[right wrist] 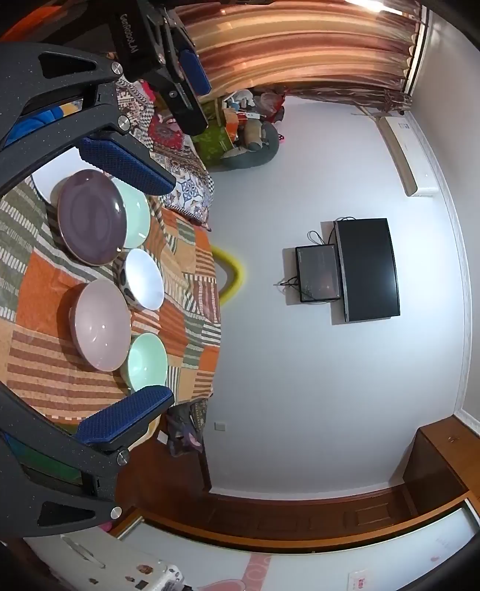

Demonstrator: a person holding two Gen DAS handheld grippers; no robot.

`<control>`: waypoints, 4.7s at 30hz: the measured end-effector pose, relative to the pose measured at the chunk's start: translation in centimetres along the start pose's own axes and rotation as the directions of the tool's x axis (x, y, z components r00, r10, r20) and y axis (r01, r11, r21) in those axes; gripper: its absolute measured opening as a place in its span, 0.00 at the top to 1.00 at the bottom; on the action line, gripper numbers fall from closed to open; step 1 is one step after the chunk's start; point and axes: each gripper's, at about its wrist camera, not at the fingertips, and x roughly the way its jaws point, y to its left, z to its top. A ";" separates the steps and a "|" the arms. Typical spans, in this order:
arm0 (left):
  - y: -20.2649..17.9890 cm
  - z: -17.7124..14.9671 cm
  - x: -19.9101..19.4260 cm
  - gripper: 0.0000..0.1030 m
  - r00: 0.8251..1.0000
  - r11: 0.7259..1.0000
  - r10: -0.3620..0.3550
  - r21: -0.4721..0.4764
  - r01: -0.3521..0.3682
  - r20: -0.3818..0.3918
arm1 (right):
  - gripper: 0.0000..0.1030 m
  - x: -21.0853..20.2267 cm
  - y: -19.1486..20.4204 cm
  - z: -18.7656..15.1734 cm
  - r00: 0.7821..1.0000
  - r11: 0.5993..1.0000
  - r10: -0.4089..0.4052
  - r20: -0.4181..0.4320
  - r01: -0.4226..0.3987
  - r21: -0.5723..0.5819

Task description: Organize plates and bowls

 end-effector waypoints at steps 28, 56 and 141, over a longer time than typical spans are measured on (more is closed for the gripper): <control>-0.1 -0.2 0.0 0.00 1.000 1.000 -0.026 0.010 0.026 0.005 | 0.00 0.2 0.1 0.0 1.000 1.000 0.010 -0.008 -0.010 0.011; -0.1 -0.2 -0.1 0.00 0.999 0.999 -0.036 0.022 0.036 0.000 | 0.00 0.1 0.0 0.1 1.000 1.000 0.010 -0.009 -0.010 0.016; 18.5 -15.2 19.7 0.62 0.817 0.980 0.037 -0.137 -0.141 -0.576 | 0.63 19.2 3.2 -12.1 0.777 0.989 0.145 -0.612 -0.102 0.104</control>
